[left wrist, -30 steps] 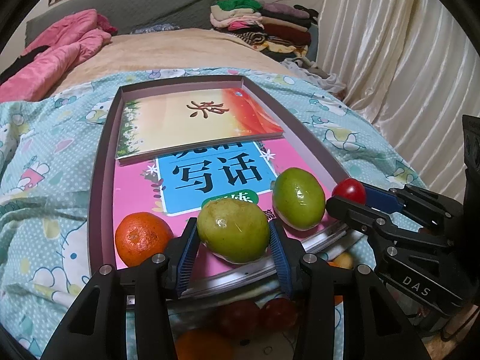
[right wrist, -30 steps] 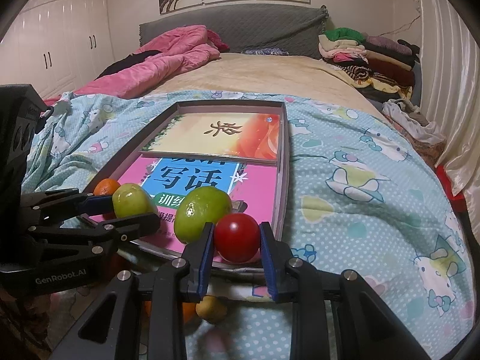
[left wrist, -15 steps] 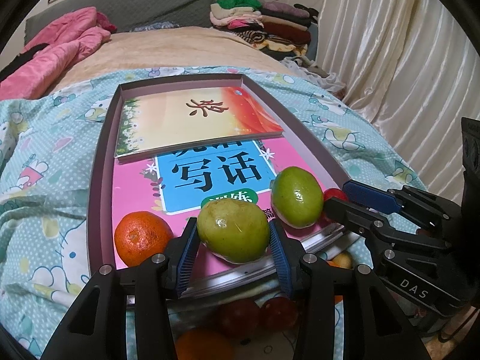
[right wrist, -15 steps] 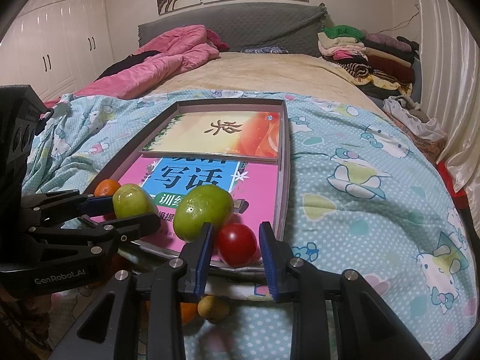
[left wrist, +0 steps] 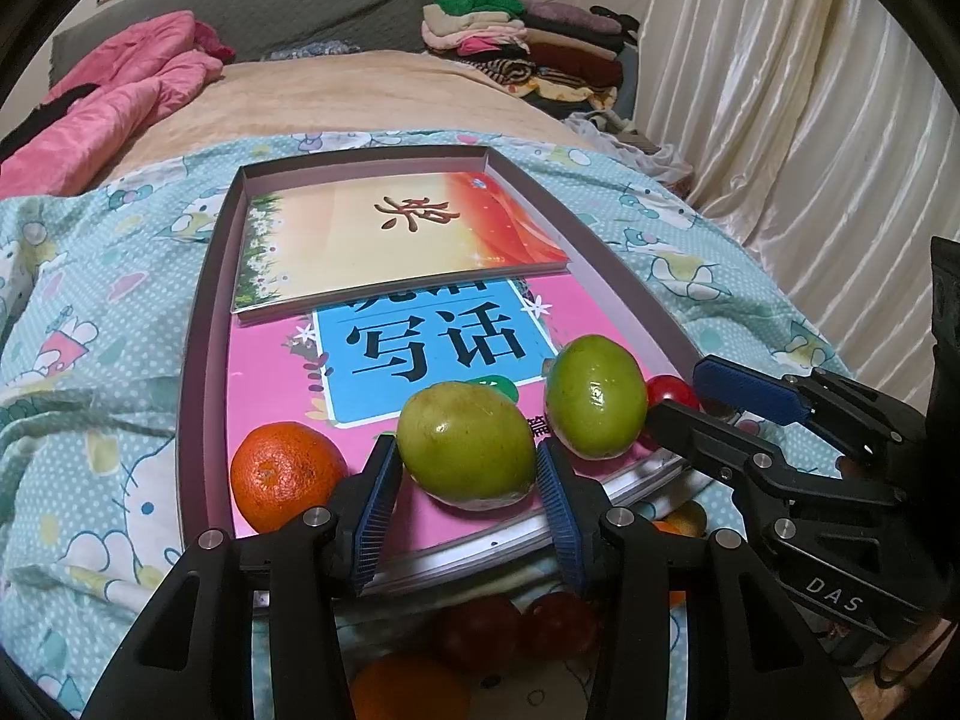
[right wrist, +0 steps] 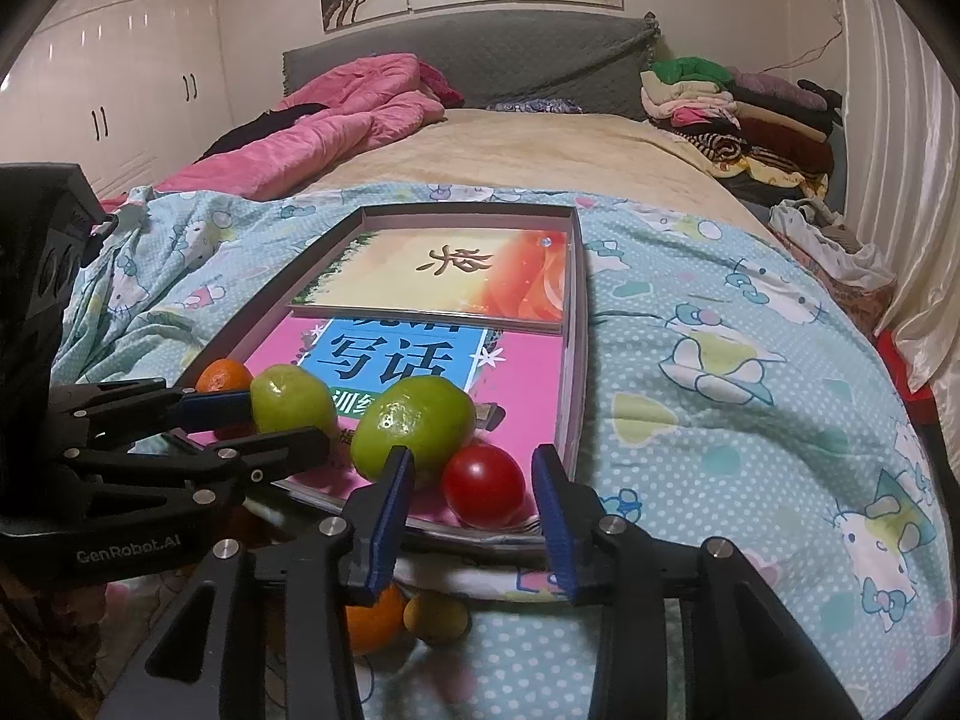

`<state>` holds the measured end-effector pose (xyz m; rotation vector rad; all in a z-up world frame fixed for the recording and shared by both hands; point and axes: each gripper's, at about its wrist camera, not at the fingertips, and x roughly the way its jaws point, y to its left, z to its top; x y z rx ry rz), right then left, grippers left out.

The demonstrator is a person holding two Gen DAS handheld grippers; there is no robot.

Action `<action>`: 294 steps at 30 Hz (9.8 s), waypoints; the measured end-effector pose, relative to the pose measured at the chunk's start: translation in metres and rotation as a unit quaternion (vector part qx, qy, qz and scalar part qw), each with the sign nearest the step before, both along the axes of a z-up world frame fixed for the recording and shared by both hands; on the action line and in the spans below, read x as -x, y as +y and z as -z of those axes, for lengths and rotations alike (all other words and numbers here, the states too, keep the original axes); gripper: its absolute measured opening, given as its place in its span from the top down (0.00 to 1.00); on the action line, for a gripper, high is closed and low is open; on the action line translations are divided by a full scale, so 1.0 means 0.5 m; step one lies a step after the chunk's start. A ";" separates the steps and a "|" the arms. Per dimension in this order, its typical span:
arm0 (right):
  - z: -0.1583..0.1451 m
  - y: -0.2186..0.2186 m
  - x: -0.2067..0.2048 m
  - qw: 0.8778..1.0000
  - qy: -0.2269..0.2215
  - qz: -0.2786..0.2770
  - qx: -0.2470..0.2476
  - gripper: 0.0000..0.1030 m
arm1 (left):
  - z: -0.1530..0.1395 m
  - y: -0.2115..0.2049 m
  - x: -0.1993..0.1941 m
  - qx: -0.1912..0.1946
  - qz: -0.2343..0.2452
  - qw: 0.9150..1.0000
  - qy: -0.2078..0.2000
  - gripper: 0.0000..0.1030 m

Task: Organize fruits
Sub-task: 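Open the right tool to release the tomato while the left tool releases the apple, then withdraw both open tools from the tray back toward the remaining fruit, then move both open tools down around two oranges in the fruit cluster, then close the right tool on a large orange while the left tool grasps another orange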

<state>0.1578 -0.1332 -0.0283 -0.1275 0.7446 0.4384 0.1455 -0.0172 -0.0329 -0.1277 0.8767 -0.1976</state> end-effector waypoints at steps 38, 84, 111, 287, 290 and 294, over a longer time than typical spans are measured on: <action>-0.014 -0.027 -0.002 0.999 -0.009 0.024 -0.024 0.38 | -0.026 0.013 0.013 0.020 -0.010 1.000 -0.007 0.40; -0.071 -0.033 0.033 0.995 -0.066 0.001 -0.070 0.14 | -0.100 0.110 0.092 0.040 -0.087 0.994 -0.053 0.25; -0.080 -0.001 0.089 0.995 -0.083 -0.038 -0.036 0.14 | -0.109 0.108 0.146 0.038 -0.092 0.994 -0.040 0.25; 0.029 0.036 0.052 0.989 0.112 -0.071 -0.068 0.62 | -0.019 0.087 0.149 0.045 -0.049 0.997 0.049 0.62; 0.024 0.032 0.053 0.989 0.108 -0.070 -0.074 0.62 | -0.023 0.087 0.152 0.044 -0.048 0.997 0.044 0.62; 0.018 0.029 0.054 0.989 0.104 -0.071 -0.081 0.62 | -0.030 0.085 0.156 0.040 -0.047 0.997 0.036 0.62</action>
